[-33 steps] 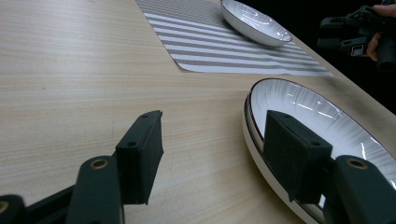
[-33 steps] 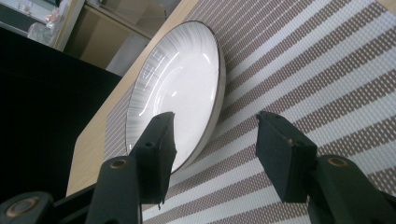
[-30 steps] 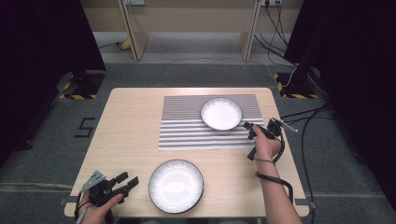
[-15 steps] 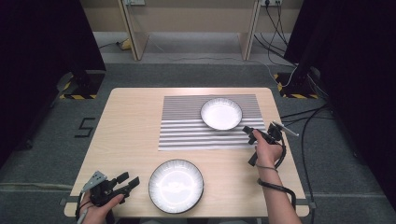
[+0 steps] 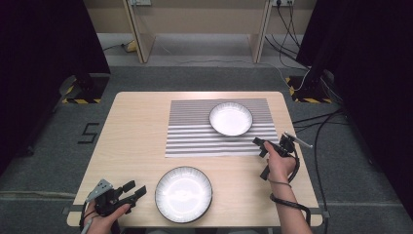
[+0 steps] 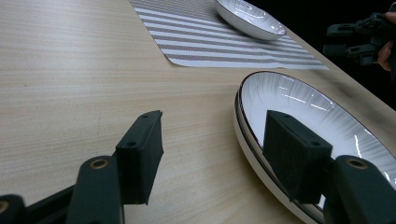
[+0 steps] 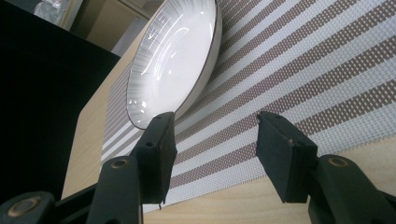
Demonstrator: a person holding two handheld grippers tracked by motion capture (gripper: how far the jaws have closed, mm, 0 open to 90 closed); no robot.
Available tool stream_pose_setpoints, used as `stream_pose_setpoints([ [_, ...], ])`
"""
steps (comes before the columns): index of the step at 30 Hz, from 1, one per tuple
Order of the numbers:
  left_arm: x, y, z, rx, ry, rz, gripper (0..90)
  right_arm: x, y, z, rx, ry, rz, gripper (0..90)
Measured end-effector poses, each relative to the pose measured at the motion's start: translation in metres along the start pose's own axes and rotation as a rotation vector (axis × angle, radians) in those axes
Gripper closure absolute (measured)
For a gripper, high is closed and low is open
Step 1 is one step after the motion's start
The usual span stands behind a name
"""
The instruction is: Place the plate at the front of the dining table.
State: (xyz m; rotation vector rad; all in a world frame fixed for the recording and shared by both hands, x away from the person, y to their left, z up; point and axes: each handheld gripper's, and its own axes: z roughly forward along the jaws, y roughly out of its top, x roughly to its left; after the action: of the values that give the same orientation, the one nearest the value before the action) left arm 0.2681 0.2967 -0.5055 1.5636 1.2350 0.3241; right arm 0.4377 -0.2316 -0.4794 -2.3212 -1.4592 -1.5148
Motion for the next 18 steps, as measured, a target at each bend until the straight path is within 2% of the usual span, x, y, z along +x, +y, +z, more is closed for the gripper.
stream_pose_setpoints([
  [18, -0.001, -0.001, 0.000, 0.001, -0.001, 0.004, 37.3, 0.002, -0.010, -0.017, 0.008, 0.021, -0.033, 47.4],
])
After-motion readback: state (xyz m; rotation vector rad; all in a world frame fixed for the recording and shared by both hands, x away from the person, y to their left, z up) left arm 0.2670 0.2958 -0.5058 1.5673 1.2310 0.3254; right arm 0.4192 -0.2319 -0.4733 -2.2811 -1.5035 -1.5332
